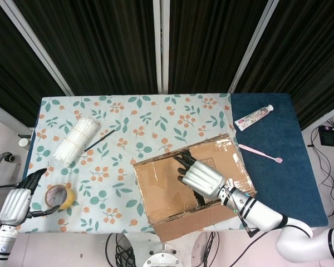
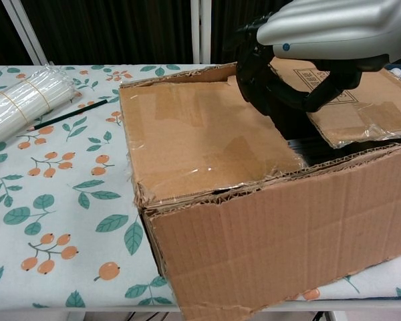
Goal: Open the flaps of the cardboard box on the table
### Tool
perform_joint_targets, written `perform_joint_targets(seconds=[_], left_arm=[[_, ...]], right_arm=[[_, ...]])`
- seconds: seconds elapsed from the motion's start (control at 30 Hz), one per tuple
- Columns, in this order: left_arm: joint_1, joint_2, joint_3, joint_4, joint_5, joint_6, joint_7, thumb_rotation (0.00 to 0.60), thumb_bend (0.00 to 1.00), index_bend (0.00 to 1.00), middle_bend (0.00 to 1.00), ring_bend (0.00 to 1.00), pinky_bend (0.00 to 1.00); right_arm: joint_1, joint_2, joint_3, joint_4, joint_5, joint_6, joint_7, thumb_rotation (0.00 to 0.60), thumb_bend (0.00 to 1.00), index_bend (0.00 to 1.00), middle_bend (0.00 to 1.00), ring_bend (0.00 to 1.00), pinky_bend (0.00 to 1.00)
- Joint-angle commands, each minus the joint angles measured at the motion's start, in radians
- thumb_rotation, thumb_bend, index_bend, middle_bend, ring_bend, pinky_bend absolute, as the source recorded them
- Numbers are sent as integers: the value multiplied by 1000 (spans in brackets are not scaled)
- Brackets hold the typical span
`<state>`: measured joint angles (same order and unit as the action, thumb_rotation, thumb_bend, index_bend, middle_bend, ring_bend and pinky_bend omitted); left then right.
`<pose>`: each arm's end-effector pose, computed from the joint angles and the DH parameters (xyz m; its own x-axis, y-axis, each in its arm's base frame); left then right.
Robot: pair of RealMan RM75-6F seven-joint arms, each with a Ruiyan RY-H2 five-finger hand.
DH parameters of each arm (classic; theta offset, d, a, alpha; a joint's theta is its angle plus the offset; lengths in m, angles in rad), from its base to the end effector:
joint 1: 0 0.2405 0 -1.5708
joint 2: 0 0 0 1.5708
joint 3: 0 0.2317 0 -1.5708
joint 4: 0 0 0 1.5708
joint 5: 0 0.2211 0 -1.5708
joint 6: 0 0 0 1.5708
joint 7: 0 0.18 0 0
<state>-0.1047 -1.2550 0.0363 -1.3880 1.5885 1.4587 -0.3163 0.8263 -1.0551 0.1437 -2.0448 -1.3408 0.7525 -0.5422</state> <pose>-0.3152 0.2041 0.0931 0.1931 0.1280 0.9728 0.9797 -0.0801 -0.1839 -0.0371 -0.2842 0.0216 0.7492 -0.1031 0.6543 -0.4683 -0.7811 0.4130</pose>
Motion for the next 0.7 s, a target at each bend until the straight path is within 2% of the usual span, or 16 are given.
perform_joint_targets(seconds=[0.03,0.3,0.7], left_arm=[[0,1,0,-1,0,1,1,399,12,55,92,106,225],[-3,-1,1,-2,0,-4,2,397,12,55,93,106,225],[0,2,-1,-2,-6,-1,4,399,12,55,93,106,225]], right_arm=[[3,9,-7,-7,10,3,-7,600,696,542,345,0,0],[4,47,-26,-22,40,19,-35,600,695,587,377,0,0],[3,114,-42,-52,80,37,-33,600,693,602,393,0,0]])
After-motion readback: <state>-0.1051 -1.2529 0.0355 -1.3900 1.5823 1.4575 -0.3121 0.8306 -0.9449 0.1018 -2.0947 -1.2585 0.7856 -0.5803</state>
